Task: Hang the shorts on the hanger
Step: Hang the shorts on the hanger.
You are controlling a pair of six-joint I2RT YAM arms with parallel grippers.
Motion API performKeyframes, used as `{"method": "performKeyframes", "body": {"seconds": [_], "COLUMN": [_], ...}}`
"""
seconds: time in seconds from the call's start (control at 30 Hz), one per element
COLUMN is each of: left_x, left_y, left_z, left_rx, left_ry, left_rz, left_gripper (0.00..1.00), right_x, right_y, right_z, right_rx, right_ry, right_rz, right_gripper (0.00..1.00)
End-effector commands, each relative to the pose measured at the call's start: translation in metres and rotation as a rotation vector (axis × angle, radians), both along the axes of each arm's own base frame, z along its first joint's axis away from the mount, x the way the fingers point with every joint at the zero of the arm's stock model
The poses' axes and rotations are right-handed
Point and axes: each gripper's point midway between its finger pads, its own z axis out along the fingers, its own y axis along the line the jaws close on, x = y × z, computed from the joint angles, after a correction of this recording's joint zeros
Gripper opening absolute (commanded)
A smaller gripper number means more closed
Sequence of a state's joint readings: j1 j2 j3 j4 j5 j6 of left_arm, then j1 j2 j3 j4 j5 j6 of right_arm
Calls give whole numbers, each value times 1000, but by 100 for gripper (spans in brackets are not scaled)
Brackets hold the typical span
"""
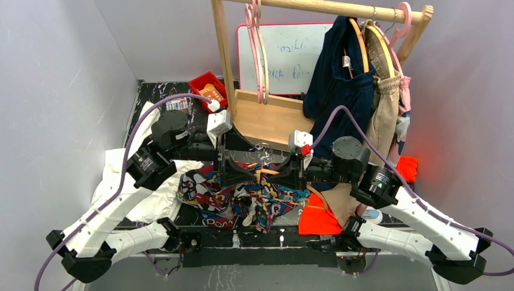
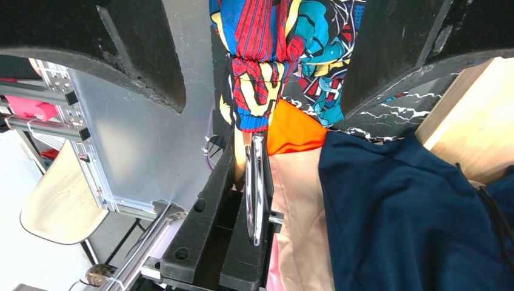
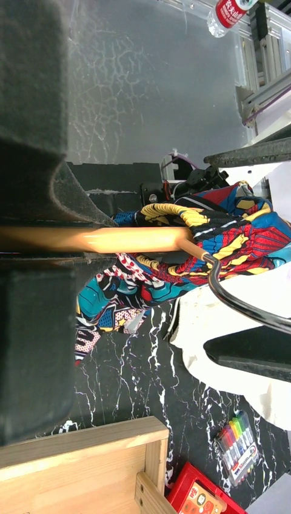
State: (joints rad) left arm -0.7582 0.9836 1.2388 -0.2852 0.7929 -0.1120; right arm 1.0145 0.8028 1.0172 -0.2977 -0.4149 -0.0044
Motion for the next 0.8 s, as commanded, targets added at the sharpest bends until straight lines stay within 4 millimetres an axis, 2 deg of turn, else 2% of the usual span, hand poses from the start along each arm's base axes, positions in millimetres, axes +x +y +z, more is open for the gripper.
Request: {"method": "performKeyframes", "body": {"seconds": [0.0, 0.47, 0.6, 0.77], "left_x": [-12, -18, -16, -17], "left_y": [-1, -11, -13, -15], "left_z": [13, -8, -12, -17], "left_rx": [-38, 16, 28, 45], "left_ry": [-29, 79, 88, 111], "left_rz": [-83, -188, -192, -213], "left_gripper": [98, 96, 86, 64], "right_x": [-3, -2, -2, -2], "right_y": [-4, -2, -2, -2], "right_z": [52, 54, 55, 56], "right_rx": [145, 149, 151, 152], "right_ry": [-110, -131, -134, -138], "right_rz": [10, 14, 16, 18], "right_gripper": [0, 0, 0, 0]}}
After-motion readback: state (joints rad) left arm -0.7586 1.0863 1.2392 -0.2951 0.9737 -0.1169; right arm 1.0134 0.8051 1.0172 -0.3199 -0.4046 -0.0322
